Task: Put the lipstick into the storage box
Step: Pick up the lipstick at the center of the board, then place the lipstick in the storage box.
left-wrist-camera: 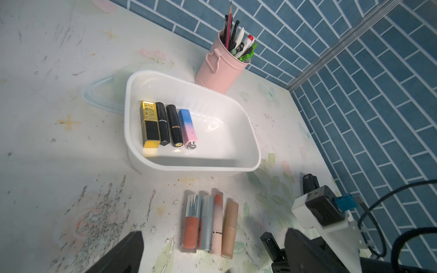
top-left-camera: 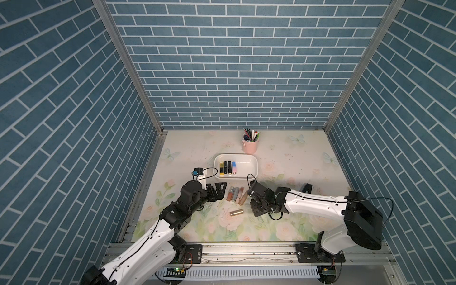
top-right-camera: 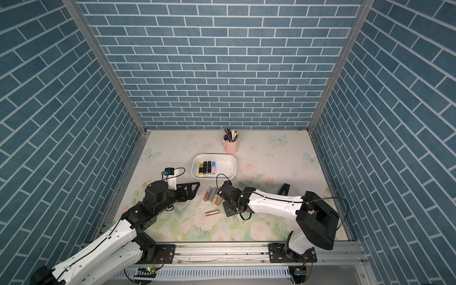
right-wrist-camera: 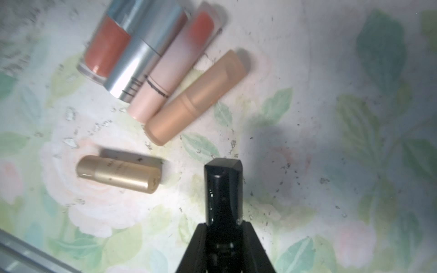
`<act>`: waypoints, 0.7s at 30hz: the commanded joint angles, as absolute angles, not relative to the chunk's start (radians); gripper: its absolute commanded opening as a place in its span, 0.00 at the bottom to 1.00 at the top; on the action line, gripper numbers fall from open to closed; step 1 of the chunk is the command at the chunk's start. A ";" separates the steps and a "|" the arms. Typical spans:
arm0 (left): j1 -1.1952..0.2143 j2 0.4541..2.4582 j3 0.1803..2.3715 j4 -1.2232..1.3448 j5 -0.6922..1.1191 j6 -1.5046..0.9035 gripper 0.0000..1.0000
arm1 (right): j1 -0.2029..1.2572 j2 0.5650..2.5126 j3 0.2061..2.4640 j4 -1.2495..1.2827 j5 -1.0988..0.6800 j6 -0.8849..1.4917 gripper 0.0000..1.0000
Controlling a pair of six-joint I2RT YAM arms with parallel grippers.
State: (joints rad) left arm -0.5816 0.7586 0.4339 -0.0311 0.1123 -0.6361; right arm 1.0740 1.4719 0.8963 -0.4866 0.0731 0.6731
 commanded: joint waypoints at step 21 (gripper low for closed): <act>-0.583 0.973 0.661 0.403 0.577 -0.718 0.80 | 0.821 1.220 0.892 0.201 -0.554 0.582 0.15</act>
State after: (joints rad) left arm -0.5812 0.9642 0.6369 0.3294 0.5411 -0.6998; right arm 0.8242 1.2018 0.8547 0.1299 -0.4694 0.6201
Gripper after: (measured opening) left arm 0.821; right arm 0.252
